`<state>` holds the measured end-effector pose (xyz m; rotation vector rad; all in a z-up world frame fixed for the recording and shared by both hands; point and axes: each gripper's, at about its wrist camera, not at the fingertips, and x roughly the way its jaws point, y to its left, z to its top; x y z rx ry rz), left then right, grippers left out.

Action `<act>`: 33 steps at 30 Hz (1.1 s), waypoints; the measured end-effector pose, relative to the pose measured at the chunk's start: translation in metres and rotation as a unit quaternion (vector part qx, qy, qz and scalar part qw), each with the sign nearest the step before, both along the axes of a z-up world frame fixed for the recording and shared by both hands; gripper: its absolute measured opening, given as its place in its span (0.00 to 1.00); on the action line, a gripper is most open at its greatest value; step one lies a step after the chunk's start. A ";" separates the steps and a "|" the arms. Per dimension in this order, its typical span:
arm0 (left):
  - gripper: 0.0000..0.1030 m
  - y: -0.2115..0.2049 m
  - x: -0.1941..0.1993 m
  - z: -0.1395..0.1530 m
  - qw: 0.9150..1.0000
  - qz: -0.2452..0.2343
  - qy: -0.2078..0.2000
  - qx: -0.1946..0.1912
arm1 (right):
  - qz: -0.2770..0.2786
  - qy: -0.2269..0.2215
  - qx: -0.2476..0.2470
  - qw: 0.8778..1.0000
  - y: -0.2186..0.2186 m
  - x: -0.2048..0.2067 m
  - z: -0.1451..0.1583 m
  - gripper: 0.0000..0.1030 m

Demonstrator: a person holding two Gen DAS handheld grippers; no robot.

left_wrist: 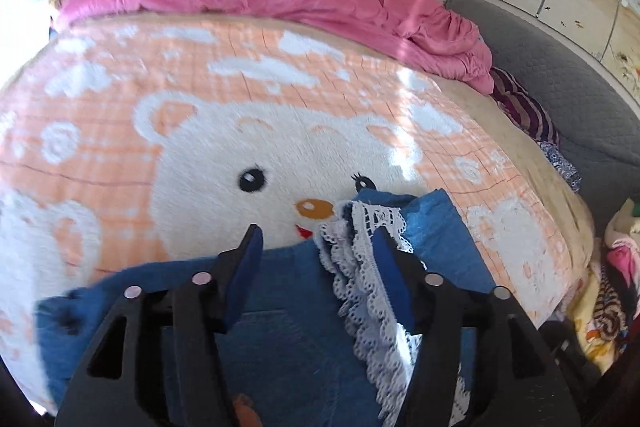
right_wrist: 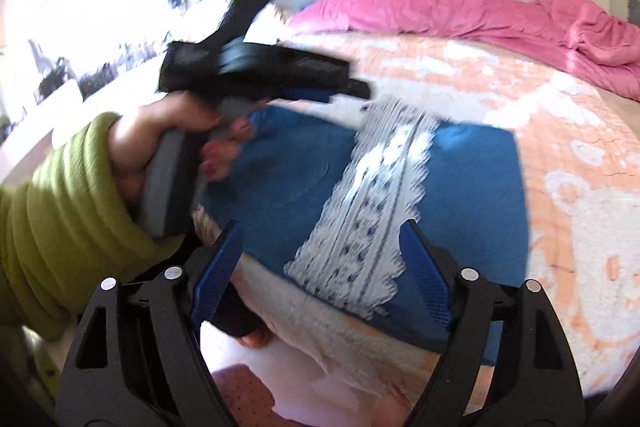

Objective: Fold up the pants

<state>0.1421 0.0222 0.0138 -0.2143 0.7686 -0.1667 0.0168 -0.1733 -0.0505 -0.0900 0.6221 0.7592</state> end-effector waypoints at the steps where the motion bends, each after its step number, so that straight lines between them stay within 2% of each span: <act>1: 0.62 0.004 -0.009 0.006 1.000 0.007 -0.009 0.014 | -0.007 -0.003 0.002 1.000 -0.003 0.001 0.004 0.74; 4: 0.63 0.019 -0.031 0.014 0.999 0.026 -0.016 0.032 | -0.028 -0.007 0.007 1.000 -0.008 0.006 0.012 0.76; 9: 0.63 0.049 -0.060 0.013 0.998 0.053 -0.008 0.026 | -0.048 -0.011 0.009 0.999 -0.008 0.024 0.029 0.80; 12: 0.78 0.065 -0.084 0.009 0.997 0.070 -0.012 0.034 | -0.051 -0.014 0.010 0.999 0.004 0.035 0.036 0.83; 16: 0.79 0.084 -0.106 0.006 0.996 0.087 -0.011 0.036 | -0.037 -0.010 0.004 0.999 0.030 0.050 0.047 0.85; 19: 0.88 0.098 -0.120 0.004 0.996 0.091 -0.015 0.023 | -0.026 -0.007 -0.010 1.000 0.053 0.062 0.049 0.87; 21: 0.88 0.107 -0.128 0.000 0.995 0.101 -0.010 0.021 | -0.016 -0.001 -0.015 1.000 0.067 0.072 0.048 0.87; 24: 0.88 0.113 -0.135 -0.009 0.995 0.104 0.006 -0.010 | 0.001 0.018 -0.029 0.999 0.094 0.088 0.045 0.88; 27: 0.88 0.106 -0.137 -0.021 0.996 0.081 0.022 -0.041 | 0.033 0.048 -0.041 0.997 0.125 0.103 0.040 0.89; 30: 0.88 0.097 -0.133 -0.033 0.995 0.075 0.038 -0.046 | 0.076 0.076 -0.058 0.992 0.162 0.111 0.031 0.89; 32: 0.85 0.096 -0.129 -0.041 0.994 0.077 0.048 -0.056 | 0.095 0.085 -0.074 0.989 0.180 0.113 0.025 0.89; 33: 0.74 0.095 -0.129 -0.044 0.994 0.078 0.050 -0.064 | 0.109 0.090 -0.086 0.986 0.192 0.114 0.021 0.89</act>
